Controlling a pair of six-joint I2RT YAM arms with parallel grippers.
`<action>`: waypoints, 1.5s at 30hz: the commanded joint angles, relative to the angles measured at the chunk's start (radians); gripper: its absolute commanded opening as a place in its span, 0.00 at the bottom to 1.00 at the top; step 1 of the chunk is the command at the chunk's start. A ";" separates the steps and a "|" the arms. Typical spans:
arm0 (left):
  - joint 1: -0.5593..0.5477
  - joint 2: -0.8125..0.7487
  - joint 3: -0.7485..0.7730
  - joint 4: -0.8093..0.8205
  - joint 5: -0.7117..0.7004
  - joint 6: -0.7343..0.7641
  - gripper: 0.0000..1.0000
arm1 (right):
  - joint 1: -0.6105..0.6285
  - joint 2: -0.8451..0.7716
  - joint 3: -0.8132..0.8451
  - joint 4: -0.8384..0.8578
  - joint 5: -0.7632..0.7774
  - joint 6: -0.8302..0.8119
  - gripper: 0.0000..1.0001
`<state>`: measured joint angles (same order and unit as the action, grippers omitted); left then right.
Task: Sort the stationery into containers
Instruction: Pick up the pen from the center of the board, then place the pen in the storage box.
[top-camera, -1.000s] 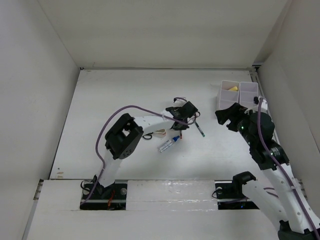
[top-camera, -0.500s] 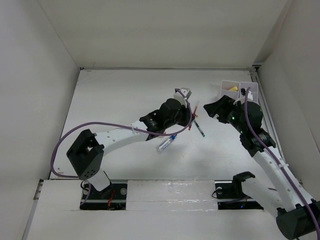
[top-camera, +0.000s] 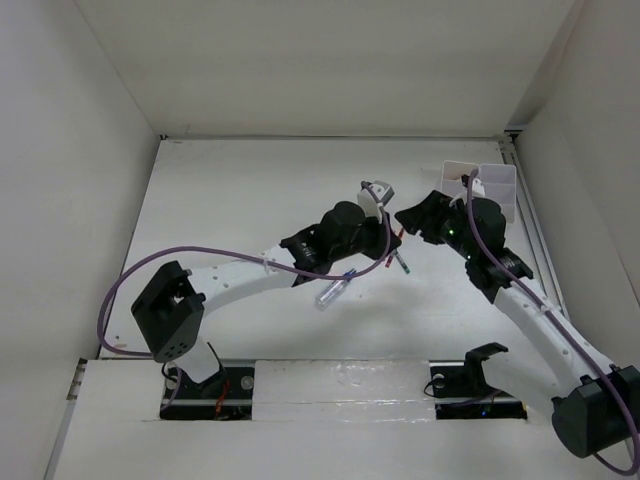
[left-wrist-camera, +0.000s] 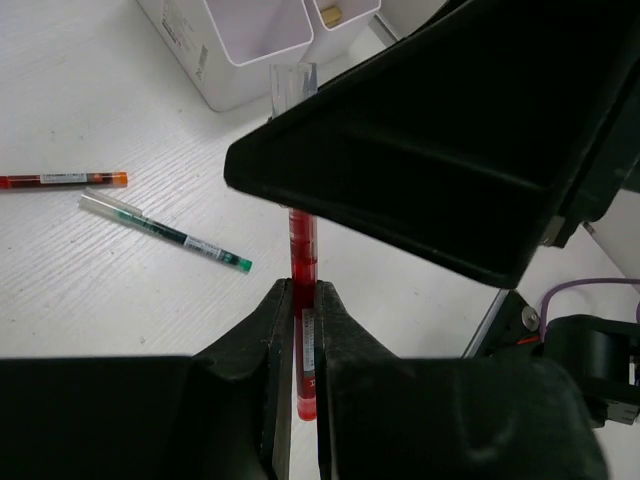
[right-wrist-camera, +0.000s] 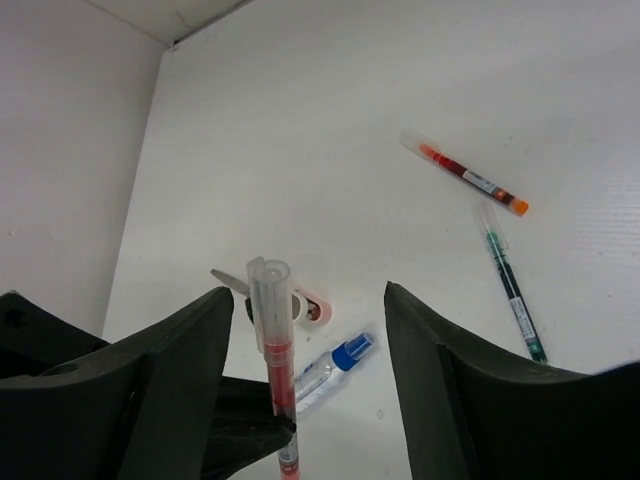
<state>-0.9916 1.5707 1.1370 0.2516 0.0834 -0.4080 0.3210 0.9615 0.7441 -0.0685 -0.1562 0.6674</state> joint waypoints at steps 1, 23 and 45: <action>0.001 -0.057 0.007 0.045 0.009 0.012 0.00 | 0.024 -0.006 0.000 0.078 -0.025 0.003 0.67; 0.001 -0.130 0.052 -0.098 -0.148 0.003 1.00 | -0.011 0.155 0.154 0.098 0.199 -0.125 0.00; 0.001 -0.426 -0.126 -0.408 -0.337 -0.112 1.00 | -0.570 0.686 0.537 0.466 0.098 -0.335 0.00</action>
<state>-0.9913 1.1866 1.0252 -0.1837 -0.2409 -0.5083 -0.2394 1.5986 1.2041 0.3042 0.0002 0.3634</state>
